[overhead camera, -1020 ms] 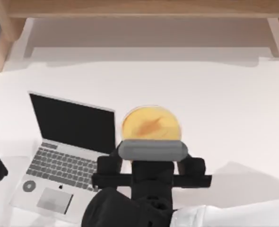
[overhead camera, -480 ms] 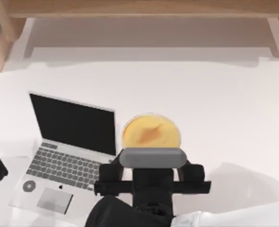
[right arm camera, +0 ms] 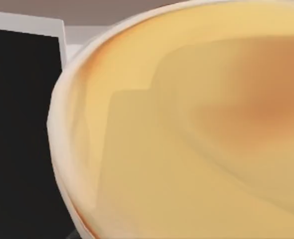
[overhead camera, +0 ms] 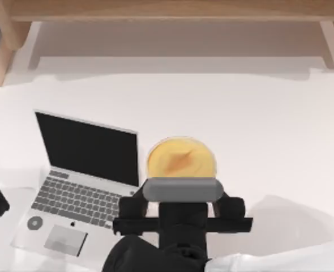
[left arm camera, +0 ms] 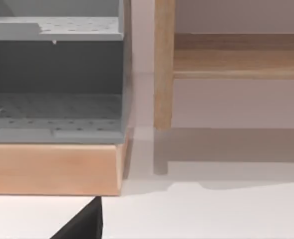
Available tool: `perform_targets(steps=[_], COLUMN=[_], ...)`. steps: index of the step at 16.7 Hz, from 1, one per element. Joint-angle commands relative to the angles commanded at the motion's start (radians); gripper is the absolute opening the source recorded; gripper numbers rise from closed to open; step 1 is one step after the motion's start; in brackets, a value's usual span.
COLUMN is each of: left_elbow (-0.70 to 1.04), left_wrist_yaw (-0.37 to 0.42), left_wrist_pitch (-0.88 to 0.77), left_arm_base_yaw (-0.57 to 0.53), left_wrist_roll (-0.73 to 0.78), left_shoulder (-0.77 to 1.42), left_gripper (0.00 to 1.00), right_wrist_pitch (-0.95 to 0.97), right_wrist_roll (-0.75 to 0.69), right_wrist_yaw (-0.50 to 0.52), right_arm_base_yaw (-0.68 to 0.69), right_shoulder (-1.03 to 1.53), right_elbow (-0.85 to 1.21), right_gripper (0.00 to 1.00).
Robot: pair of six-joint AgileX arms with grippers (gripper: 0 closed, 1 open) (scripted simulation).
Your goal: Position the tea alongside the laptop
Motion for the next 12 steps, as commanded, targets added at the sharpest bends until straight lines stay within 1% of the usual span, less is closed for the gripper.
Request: perform_targets(steps=[8, 9, 12], left_elbow=[0.0, 0.0, 0.0], left_wrist_yaw=[0.0, 0.0, 0.0], left_wrist_pitch=[0.0, 0.0, 0.0], left_arm_base_yaw=[0.0, 0.0, 0.0], left_wrist_roll=[0.0, 0.0, 0.0], left_shoulder=[0.0, 0.0, 0.0], left_gripper=[1.0, 1.0, 1.0], right_wrist_pitch=[0.0, 0.0, 0.0], right_wrist_roll=[0.0, 0.0, 0.0], right_wrist_yaw=[0.0, 0.0, 0.0], right_arm_base_yaw=[0.0, 0.0, 0.0], right_shoulder=[0.0, 0.0, 0.0], right_elbow=[0.0, 0.0, 0.0], right_gripper=[0.98, 1.0, 1.0])
